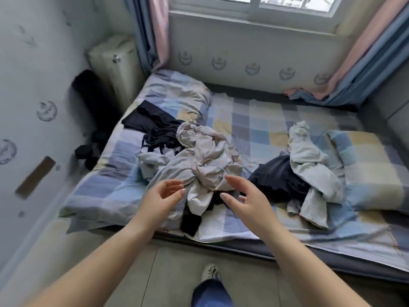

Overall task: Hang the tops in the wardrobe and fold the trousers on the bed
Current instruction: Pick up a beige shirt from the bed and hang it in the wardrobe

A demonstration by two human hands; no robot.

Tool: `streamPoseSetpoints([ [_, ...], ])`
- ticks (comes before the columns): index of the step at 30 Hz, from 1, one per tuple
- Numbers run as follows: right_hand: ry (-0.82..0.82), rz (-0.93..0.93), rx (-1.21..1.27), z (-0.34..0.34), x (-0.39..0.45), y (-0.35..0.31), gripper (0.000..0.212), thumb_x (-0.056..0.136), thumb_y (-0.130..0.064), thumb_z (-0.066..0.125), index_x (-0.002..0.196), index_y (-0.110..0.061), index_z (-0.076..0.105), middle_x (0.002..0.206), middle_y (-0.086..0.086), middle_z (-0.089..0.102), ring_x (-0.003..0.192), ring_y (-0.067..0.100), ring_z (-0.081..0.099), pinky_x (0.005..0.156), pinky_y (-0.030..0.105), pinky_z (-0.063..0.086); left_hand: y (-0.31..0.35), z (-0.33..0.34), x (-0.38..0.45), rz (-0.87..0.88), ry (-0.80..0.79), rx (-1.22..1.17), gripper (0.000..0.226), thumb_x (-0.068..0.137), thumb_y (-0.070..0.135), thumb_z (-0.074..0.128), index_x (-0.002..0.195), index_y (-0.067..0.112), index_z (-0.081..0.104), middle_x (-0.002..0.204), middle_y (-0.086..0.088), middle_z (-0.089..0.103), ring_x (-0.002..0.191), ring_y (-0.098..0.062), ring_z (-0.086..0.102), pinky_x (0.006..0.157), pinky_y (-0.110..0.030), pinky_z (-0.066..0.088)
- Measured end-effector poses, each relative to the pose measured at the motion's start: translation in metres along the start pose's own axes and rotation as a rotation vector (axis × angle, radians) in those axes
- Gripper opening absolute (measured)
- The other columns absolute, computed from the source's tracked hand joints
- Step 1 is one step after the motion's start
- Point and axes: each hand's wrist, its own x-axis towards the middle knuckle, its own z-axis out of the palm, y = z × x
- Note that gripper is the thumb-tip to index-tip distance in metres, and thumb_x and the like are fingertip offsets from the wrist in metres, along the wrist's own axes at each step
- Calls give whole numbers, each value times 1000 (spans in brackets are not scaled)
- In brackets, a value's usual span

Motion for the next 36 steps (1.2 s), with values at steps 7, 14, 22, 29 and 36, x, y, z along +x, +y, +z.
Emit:
streamPoseSetpoints([
  [7, -16, 17, 83, -11, 85, 32, 36, 86, -30, 67, 103, -58, 51, 117, -29, 55, 113, -8, 51, 95, 30, 47, 5, 8, 84, -50, 55, -8, 18, 86, 8, 68, 101, 18, 64, 102, 3, 69, 85, 6, 65, 67, -10, 49],
  [14, -39, 88, 114, -30, 185, 61, 35, 87, -27, 66, 116, -43, 53, 125, -16, 57, 117, 1, 51, 99, 33, 46, 5, 26, 182, -101, 33, 41, 17, 85, 17, 72, 99, 24, 66, 97, 7, 71, 92, 2, 66, 77, -15, 51],
  [22, -73, 90, 14, -35, 295, 74, 41, 88, -30, 64, 127, -29, 54, 128, -9, 56, 119, 5, 50, 102, 33, 43, -8, 23, 287, -159, 57, 82, 14, 87, 12, 68, 97, 21, 64, 97, 4, 69, 85, 3, 63, 67, -6, 47],
  [29, -97, 204, -8, 40, 376, 152, 42, 89, -30, 63, 129, -27, 53, 126, -11, 54, 119, 4, 47, 99, 25, 39, -102, 26, 396, -287, 30, 216, 33, 86, 14, 69, 116, 10, 57, 107, -3, 64, 94, -10, 60, 83, -19, 46],
  [36, -186, 196, -137, 139, 443, 236, 45, 89, -32, 62, 132, -26, 52, 133, -11, 50, 100, -8, 51, 83, -3, 31, -205, 36, 490, -250, 32, 372, 38, 87, 18, 68, 122, 12, 56, 120, 0, 60, 109, -10, 53, 91, -19, 37],
])
